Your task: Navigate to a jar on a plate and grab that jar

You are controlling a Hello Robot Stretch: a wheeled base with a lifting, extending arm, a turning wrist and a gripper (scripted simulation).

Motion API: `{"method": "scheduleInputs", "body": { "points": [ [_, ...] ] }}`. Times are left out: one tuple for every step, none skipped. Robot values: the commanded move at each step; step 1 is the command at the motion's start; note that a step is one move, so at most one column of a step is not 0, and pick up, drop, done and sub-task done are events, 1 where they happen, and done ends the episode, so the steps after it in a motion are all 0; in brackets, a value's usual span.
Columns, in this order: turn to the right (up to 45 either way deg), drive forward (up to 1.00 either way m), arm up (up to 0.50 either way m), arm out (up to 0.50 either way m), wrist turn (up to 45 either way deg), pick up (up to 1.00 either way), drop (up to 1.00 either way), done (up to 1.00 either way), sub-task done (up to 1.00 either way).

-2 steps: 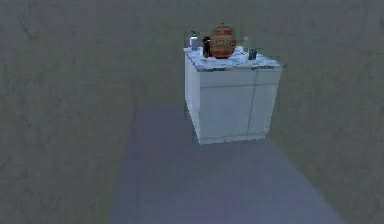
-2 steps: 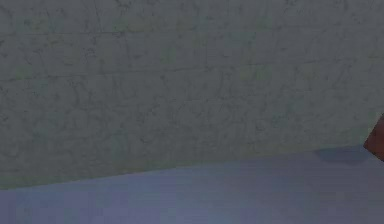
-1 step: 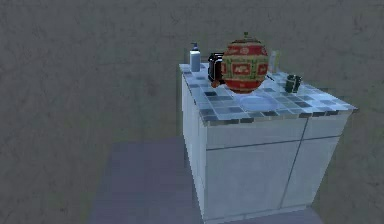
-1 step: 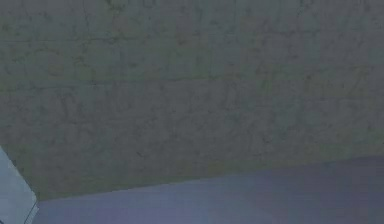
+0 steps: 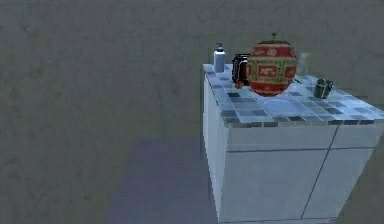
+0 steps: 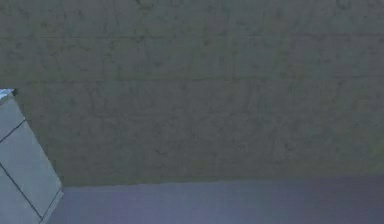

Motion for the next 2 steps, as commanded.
{"method": "scheduleInputs", "body": {
  "points": [
    [0.0,0.15,0.00,0.00,0.0,0.00,0.00,0.00,0.00],
    [42.0,0.00,0.00,0.00,0.0,0.00,0.00,0.00,0.00]
  ]
}}
